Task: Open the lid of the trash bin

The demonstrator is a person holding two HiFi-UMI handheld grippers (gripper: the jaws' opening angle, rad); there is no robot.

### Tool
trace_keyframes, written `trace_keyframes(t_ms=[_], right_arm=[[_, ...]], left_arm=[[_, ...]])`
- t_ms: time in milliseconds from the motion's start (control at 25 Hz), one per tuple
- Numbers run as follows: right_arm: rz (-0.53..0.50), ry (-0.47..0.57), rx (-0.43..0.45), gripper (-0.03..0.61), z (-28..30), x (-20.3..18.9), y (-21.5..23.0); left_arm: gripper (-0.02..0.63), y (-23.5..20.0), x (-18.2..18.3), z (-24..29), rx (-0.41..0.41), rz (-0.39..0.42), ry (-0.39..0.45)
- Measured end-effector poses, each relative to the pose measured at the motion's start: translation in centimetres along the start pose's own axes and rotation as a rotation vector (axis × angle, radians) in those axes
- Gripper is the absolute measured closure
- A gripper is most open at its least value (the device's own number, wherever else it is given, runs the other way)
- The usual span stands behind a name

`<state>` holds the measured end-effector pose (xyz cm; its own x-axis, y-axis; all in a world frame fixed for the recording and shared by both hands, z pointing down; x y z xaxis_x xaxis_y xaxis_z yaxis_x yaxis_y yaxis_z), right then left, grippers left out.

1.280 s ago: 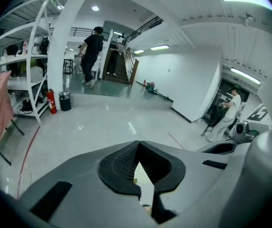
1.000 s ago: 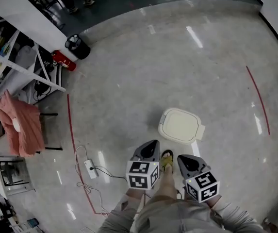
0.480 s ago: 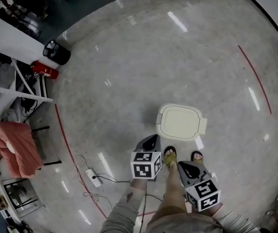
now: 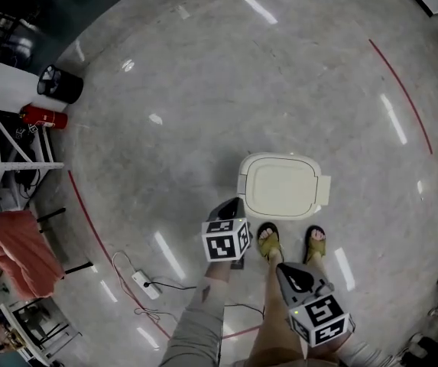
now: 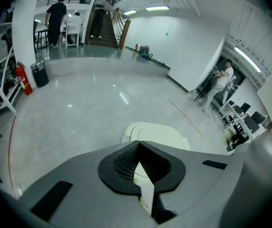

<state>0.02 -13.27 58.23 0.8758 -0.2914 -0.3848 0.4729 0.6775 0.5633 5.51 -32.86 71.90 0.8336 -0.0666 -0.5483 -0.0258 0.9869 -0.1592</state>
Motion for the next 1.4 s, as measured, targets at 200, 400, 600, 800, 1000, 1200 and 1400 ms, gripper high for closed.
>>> trace_keyframes(t_ms=[200,400,600,800,1000,1200,1400], right_arm=[[0.042,-0.035,-0.01,0.58,1.7,-1.3,1.6],[0.061,-0.068,-0.01,0.58,2.4,-2.4,1.9],[0.067,-0.083,-0.004,0.58,2.5,-2.8,1.9],[0.071,-0.083,-0.003,0.58,2.5,-2.7,1.9],[0.075,-0.074,-0.006,0.578,2.4,-2.9,2.1],[0.08,-0.072,-0.003,0.578,2.3,-2.8,2.1],[0.078,-0.061,-0.013,0.578,2.1,-3.0,2.2]], left_arm=[[0.611,-1.6,-2.1,4.7,0.021,-0.022,-0.067],[0.611,-2.6,-3.3,8.0,-0.001,-0.029,-0.117],[0.61,-3.1,-3.5,9.9,-0.006,-0.021,-0.177],[0.609,-3.4,-3.8,10.6,-0.004,0.035,-0.193],[0.609,-3.3,-4.3,10.9,0.0,0.055,-0.191],[0.609,-3.4,-4.1,11.1,0.004,0.031,-0.183],[0.609,-3.2,-3.9,11.2,0.016,0.064,-0.191]])
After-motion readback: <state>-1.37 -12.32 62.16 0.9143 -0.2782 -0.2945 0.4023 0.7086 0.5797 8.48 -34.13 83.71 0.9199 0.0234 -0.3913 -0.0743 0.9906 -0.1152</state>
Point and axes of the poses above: the fingertips, and each gripper's own axes: z forward along the fingers, y to its right, x out of its top, the point moved 8 cm from there along -z, backward along the fingers, and after that the axes turned 15 degrees about z, right-handed, at the moved point
